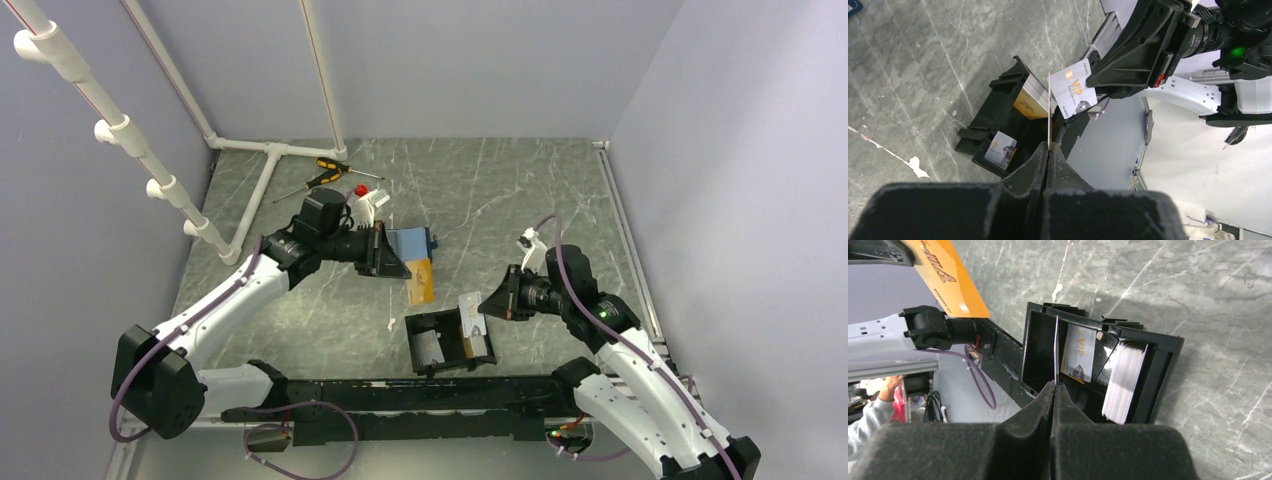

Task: Put the credit cards into the card holder
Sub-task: Place the credit card in the storage box.

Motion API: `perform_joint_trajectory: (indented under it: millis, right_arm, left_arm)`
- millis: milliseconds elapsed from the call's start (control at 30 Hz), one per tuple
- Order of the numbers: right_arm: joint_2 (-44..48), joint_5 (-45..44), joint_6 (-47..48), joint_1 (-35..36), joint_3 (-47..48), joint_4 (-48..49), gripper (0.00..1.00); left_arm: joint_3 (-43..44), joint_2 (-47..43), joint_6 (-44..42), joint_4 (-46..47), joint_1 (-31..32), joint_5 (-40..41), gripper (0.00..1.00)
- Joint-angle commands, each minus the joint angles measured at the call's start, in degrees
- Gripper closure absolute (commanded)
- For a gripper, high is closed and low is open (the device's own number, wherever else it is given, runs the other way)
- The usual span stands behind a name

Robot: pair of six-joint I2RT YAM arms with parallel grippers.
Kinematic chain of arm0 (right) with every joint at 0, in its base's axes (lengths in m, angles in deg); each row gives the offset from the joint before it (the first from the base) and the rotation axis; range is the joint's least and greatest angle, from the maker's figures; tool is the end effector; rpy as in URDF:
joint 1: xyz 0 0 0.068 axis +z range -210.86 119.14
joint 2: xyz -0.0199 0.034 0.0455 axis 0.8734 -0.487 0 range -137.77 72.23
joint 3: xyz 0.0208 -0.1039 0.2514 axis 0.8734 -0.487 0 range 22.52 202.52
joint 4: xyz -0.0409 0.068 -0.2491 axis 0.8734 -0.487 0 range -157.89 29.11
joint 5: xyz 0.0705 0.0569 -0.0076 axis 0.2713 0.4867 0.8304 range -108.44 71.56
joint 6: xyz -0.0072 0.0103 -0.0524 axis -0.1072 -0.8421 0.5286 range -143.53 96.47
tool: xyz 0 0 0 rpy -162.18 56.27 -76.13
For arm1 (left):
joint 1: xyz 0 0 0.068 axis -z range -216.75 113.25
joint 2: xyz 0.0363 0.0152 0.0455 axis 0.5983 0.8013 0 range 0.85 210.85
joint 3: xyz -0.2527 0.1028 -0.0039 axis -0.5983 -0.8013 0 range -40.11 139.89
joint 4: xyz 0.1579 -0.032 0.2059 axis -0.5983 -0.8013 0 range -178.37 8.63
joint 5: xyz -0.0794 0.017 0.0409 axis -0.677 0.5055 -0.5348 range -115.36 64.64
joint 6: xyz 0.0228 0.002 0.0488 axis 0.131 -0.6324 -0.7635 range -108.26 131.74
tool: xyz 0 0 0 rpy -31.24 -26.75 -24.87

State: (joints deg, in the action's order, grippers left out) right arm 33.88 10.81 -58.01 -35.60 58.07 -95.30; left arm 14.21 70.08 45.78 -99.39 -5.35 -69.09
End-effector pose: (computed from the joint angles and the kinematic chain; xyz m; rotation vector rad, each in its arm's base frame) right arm 0.1229 0.0774 0.2617 -0.1144 2.3643 1.1113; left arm 0.2111 -0.1575 0.3011 0.4454 2.2947 -1.4424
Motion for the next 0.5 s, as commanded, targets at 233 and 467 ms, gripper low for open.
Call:
perform_joint_trajectory:
  millis: [233,467]
  right_arm:
    - [-11.3,-23.9,-4.0,16.4,11.2,-10.7,1.00]
    - [-17.0,-33.0,-6.1,21.6,14.9,-14.9,1.00]
  left_arm:
    - [0.8,2.3,-0.3,0.5,-0.1,-1.4,1.00]
    - [0.2,2.2,0.3,1.0,-0.1,-2.0,1.00]
